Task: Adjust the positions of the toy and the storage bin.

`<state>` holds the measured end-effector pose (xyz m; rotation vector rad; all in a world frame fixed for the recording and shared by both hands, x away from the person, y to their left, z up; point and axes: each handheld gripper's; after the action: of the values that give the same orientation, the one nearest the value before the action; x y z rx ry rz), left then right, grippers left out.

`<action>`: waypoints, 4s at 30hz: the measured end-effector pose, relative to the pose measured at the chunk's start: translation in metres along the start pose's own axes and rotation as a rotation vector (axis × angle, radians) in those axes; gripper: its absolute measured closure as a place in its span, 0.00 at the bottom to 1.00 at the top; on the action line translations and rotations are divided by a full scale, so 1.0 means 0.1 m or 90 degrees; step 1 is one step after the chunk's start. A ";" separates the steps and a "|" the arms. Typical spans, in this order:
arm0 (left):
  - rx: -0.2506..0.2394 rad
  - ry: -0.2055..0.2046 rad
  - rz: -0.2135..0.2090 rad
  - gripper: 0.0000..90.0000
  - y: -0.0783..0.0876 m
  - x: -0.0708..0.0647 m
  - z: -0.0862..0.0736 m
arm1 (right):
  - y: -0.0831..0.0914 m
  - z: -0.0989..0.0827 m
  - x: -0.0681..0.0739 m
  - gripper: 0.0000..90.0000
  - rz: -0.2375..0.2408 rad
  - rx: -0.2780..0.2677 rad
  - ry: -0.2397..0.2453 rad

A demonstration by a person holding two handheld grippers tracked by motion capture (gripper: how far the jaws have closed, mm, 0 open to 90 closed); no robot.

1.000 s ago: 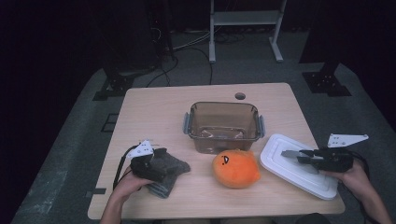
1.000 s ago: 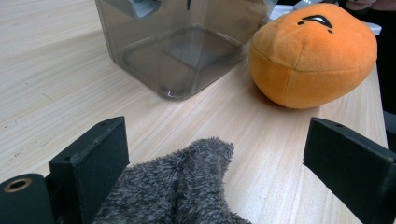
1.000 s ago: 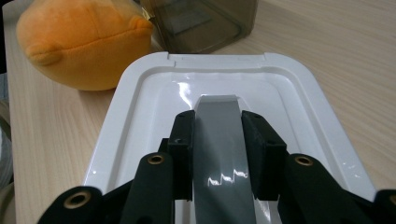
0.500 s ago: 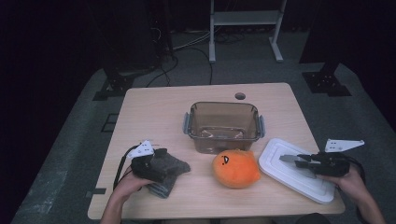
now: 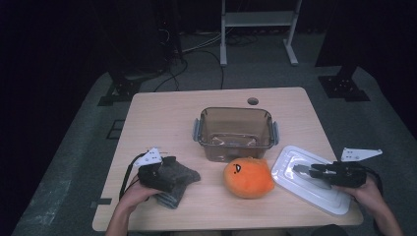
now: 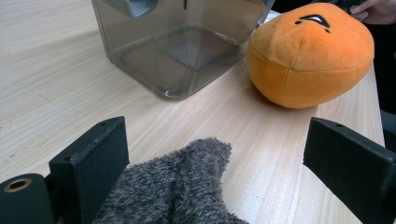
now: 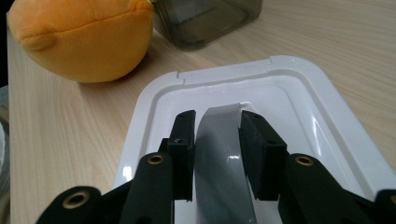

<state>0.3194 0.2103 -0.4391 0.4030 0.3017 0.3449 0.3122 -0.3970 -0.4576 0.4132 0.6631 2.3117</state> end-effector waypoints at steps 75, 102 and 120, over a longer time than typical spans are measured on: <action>-0.007 -0.005 0.000 0.07 0.04 0.00 0.01 | -0.83 1.22 1.03 0.50 0.222 -0.047 0.172; -0.006 -0.005 -0.005 0.07 0.03 -0.01 0.01 | -1.11 1.25 1.12 0.51 0.212 -0.042 0.186; -0.004 -0.004 -0.009 0.07 0.02 -0.01 0.00 | -1.18 1.13 1.19 0.50 0.204 -0.022 0.189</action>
<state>0.3178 0.2115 -0.4376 0.3948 0.2971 0.3301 0.3415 -0.2004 -0.4186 0.1692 0.7407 2.7175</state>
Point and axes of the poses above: each handheld gripper's, and its own axes: y roughly backward along the jaws, z roughly out of its top, x roughly to its left, and after that the axes turned 9 degrees about -z, right-handed
